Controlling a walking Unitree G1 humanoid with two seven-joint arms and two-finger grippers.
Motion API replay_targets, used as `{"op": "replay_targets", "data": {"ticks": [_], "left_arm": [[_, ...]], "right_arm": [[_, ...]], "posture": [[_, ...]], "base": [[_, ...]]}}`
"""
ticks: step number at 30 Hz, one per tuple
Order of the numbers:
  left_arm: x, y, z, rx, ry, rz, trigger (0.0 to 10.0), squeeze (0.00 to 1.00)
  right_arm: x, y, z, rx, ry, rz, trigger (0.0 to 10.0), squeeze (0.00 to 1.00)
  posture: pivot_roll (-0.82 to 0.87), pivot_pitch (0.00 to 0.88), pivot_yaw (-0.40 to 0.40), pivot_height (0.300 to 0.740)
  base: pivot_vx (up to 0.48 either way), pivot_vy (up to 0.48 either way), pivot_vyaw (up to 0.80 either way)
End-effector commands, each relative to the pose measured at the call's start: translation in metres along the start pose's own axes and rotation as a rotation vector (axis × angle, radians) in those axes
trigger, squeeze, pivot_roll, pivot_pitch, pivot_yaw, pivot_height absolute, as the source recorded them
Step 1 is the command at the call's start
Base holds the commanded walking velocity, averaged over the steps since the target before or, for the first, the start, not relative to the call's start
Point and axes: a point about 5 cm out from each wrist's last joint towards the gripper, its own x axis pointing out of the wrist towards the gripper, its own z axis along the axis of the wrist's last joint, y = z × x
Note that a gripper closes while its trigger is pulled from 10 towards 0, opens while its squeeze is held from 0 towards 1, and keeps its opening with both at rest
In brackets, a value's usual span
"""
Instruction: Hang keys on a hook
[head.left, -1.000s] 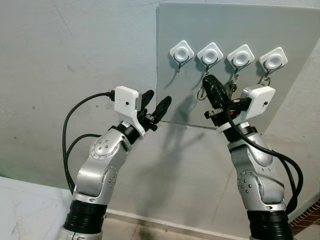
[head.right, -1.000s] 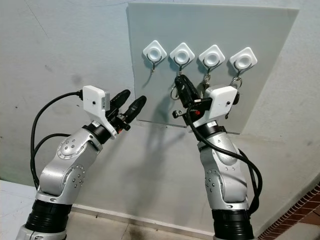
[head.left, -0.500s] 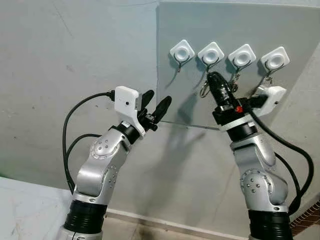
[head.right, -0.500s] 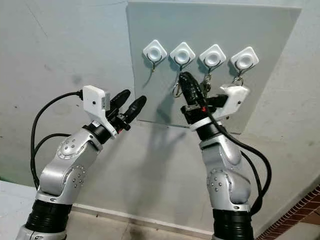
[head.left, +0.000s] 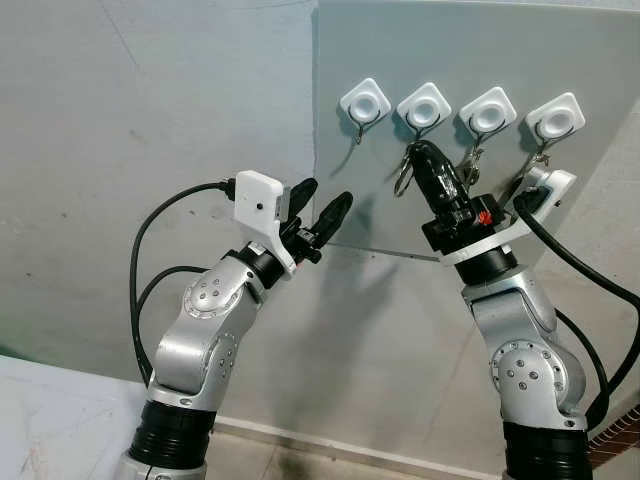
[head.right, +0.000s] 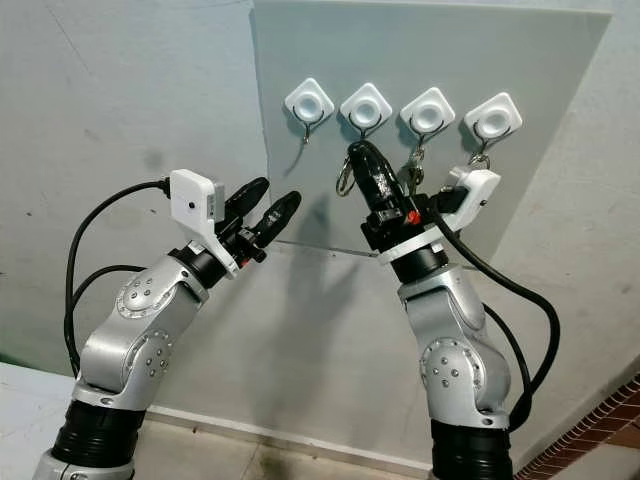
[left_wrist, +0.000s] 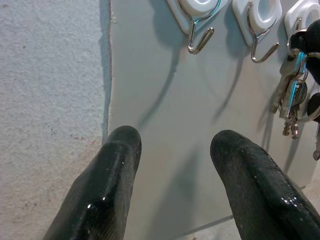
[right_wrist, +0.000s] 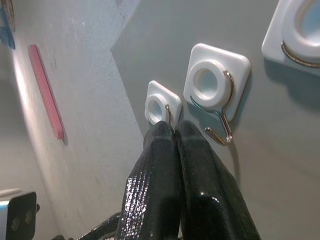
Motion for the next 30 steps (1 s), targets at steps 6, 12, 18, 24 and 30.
{"op": "replay_targets", "data": {"ticks": [6,12,18,24,30], "left_arm": [[0.003,-0.004,0.008,0.021,-0.016,-0.030,10.0,0.00],[0.003,-0.005,0.008,0.018,-0.016,-0.034,10.0,0.00],[0.003,-0.005,0.008,0.016,-0.016,-0.035,10.0,0.00],[0.003,-0.005,0.008,0.014,-0.017,-0.032,10.0,0.00],[0.003,-0.005,0.009,0.013,-0.020,-0.028,10.0,0.00]], "right_arm": [[0.003,0.002,0.007,0.006,-0.034,0.003,10.0,0.00],[0.008,0.002,0.007,0.036,-0.050,-0.008,10.0,0.00],[0.016,0.004,0.008,0.072,-0.066,-0.017,10.0,0.00],[0.021,0.006,0.005,0.106,-0.061,-0.028,10.0,0.00],[0.021,0.003,0.003,0.149,-0.055,-0.062,10.0,0.00]], "posture": [[0.11,0.000,0.028,0.740],[0.11,0.000,0.029,0.740],[0.11,0.000,0.027,0.740],[0.11,0.000,0.027,0.740],[0.12,0.000,0.019,0.740]], "base": [[0.000,0.000,0.00],[0.000,0.000,0.00],[0.000,0.000,0.00],[0.000,0.000,0.00],[0.000,0.000,0.00]]}}
